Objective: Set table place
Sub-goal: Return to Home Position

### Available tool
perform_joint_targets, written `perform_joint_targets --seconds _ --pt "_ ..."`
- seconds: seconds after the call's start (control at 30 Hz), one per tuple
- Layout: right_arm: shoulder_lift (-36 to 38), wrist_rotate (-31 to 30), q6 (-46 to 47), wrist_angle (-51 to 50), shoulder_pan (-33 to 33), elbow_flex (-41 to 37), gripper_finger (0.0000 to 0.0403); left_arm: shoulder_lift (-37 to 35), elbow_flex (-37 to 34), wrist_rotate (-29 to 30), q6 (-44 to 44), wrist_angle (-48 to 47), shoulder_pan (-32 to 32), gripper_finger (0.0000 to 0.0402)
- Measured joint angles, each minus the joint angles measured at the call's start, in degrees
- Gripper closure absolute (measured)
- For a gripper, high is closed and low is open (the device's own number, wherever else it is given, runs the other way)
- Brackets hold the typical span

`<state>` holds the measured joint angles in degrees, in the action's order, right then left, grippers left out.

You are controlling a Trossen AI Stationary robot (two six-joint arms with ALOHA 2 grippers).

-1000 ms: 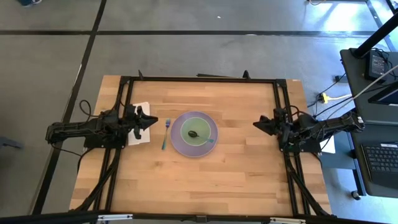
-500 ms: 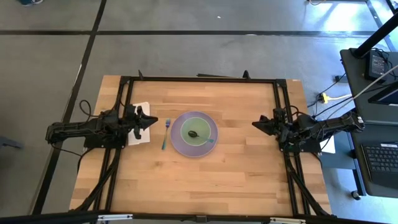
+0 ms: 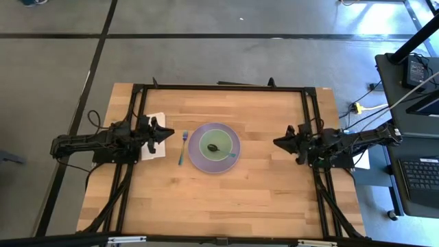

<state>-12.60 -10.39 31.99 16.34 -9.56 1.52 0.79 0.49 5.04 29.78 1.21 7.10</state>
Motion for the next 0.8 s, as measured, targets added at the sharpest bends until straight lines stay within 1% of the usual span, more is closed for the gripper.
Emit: perform_joint_targets --seconds 0.37,0.5,0.63,0.8 --pt "-0.05 0.01 -6.97 -16.52 0.01 -0.04 0.0346 -0.01 0.00 0.00 0.00 0.00 0.01 0.0348" --pt "-0.37 0.61 -7.53 -16.61 0.02 -0.04 0.0346 0.01 0.00 0.00 0.00 0.00 -0.01 0.0342" --pt "-0.37 1.04 -5.51 -16.59 0.02 -0.04 0.0346 0.01 0.00 0.00 0.00 0.00 0.00 0.0338" --pt "-0.37 1.05 -5.28 -16.57 0.02 -0.04 0.0346 0.01 0.00 0.00 0.00 0.00 -0.01 0.0333"
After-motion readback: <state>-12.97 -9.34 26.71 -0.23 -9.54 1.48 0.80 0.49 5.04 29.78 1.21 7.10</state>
